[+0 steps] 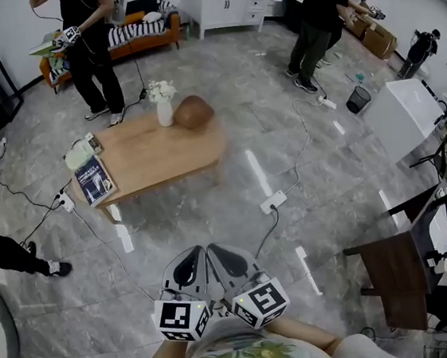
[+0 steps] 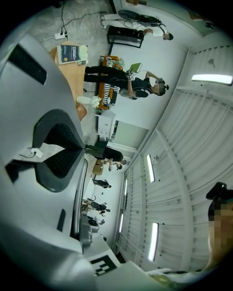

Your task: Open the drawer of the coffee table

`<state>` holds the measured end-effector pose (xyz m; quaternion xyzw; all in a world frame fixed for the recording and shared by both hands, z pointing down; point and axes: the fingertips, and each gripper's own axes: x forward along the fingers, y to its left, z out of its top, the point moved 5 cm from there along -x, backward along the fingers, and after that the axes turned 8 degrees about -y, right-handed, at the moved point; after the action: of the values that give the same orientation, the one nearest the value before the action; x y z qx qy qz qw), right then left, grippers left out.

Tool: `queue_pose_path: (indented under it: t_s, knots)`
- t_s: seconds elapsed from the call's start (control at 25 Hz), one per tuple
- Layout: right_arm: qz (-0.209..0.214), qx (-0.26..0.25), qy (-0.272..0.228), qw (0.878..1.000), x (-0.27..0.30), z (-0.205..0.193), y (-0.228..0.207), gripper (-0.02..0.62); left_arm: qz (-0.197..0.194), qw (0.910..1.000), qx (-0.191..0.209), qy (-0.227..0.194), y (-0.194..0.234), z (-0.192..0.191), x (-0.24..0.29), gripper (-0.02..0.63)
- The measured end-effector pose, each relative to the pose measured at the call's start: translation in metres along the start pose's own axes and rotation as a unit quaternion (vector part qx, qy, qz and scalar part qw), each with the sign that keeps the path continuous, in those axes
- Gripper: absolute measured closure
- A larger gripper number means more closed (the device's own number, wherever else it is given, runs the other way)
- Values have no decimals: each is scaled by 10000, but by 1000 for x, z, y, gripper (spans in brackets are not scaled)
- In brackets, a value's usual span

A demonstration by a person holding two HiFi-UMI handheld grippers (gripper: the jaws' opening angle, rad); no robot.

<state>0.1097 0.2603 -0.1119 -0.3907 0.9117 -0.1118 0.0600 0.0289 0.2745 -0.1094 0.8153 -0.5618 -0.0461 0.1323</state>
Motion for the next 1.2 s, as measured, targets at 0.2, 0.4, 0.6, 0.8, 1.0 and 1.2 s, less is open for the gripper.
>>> queue_pose_path:
  t_s: [0.2, 0.4, 0.6, 0.8, 1.0, 1.2]
  knots:
    - [-17, 33, 149, 9999, 64, -3, -20, 574, -56, 9999, -31, 113, 49, 9, 45, 598]
    - [133, 51, 325, 9994, 123, -10, -33, 574, -24, 9997, 22, 239, 97, 18, 78, 597]
    - [167, 148, 499, 9985, 171, -26, -36, 574, -11, 9992, 4, 399, 143, 17, 97, 597]
    - [171, 271, 684, 9971, 200, -50, -42, 574, -86, 9983, -36, 568, 176, 3, 112, 597]
    - [51, 499, 810, 9954, 217, -68, -57, 572, -215, 9971, -12, 728, 192, -11, 131, 598]
    - [44, 526, 1003, 9936, 226, -84, -85, 572, -241, 9960, -11, 855, 196, -31, 158, 598]
